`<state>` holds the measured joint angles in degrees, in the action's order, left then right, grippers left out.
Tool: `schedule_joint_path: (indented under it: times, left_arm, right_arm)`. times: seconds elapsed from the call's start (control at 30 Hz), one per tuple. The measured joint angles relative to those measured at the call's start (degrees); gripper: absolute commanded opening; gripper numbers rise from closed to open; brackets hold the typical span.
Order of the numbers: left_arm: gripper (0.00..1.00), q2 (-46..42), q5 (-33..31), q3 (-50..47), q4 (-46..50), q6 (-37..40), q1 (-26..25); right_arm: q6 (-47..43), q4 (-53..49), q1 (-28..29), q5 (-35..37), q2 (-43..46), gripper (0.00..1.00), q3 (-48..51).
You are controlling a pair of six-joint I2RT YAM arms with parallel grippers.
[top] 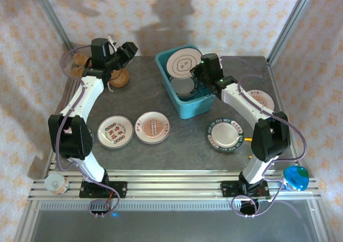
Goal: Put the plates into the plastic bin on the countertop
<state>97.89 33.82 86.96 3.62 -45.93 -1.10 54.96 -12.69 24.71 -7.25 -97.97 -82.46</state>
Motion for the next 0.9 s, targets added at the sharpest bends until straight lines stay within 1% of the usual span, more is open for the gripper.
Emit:
schedule_joint_path:
  times: [0.2, 0.53, 0.9]
  left_arm:
    - [0.62, 0.87, 0.04, 0.00, -0.04, -0.07, 0.42]
    - [0.62, 2.67, 0.20, 0.00, 0.00, -0.04, 1.51]
    - [0.62, 2.67, 0.20, 0.00, 1.75, 0.68, 1.77]
  right_arm:
    - [1.95, -4.83, 0.00, 2.78, -2.80, 0.00, -0.98]
    - [3.98, -11.04, 1.57, 4.90, -13.00, 0.00, -12.17]
    - [8.28, -17.46, 3.28, 7.91, -20.33, 0.00, -18.45]
